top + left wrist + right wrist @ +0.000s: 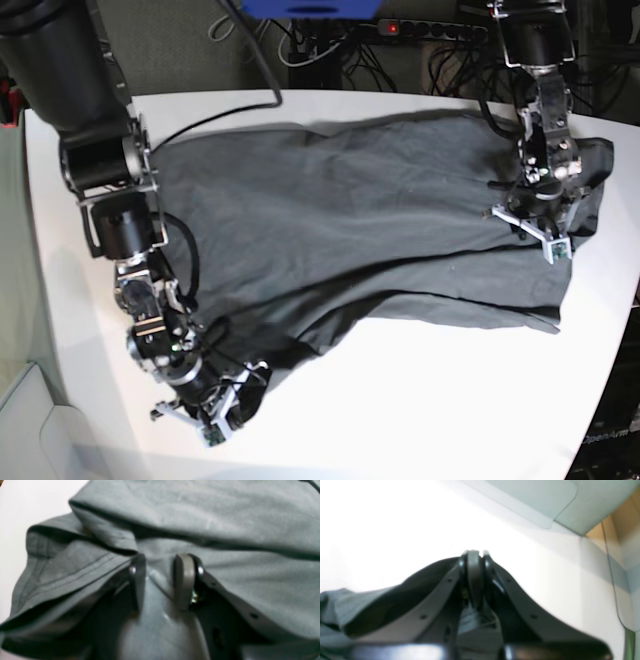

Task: Layout the t-shirt on the table in an organized manner, then fold the t-shirt properly
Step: 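Release the fabric with the right gripper and move it back onto the shirt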

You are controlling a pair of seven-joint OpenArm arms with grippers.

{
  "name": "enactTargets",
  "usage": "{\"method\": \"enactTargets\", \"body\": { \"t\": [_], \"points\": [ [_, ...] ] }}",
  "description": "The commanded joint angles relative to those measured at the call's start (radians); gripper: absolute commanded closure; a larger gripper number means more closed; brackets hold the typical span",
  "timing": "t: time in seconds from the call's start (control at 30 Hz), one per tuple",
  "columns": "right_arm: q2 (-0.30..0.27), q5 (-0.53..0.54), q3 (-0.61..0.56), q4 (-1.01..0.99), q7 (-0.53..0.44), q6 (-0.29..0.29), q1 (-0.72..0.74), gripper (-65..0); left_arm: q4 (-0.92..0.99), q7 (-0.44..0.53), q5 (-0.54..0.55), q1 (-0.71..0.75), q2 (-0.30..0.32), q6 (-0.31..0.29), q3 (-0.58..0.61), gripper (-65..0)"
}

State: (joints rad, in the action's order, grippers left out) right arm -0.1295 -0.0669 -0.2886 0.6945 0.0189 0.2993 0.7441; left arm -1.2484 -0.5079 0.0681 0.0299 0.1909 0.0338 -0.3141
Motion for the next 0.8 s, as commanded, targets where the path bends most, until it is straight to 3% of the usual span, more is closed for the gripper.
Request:
{"method": "enactTargets", "body": {
  "t": [0.0, 0.37, 0.5, 0.57, 0.77],
  "points": [
    [0.001, 0.011, 0.004, -0.006, -0.050, -0.005, 0.055, -1.0, 0.031, -0.180, -0.032, 0.034, -0.005, 0.010, 0.002, -20.0],
    [0.008, 0.011, 0.007, -0.075, -0.156, -0.013, 0.093, -25.2, 0.031, -0.180, -0.032, 0.031, -0.005, 0.010, 0.005, -20.0],
    [0.026, 0.011, 0.012, -0.075, -0.173, -0.137, 0.111, -32.6, 0.031, -0.180, -0.032, 0.028, -0.005, 0.010, 0.005, -20.0],
    [0.024, 0.011, 0.004, -0.078, -0.165, -0.170, 0.098, -33.9, 0.031, -0.180, -0.032, 0.028, -0.005, 0.010, 0.005, -20.0],
    [-0.009, 0.011, 0.002, -0.014, -0.165, -0.170, -0.100, -33.6, 0.020, -0.180, -0.032, 0.028, -0.001, 0.010, 0.002, -20.0]
  ]
}}
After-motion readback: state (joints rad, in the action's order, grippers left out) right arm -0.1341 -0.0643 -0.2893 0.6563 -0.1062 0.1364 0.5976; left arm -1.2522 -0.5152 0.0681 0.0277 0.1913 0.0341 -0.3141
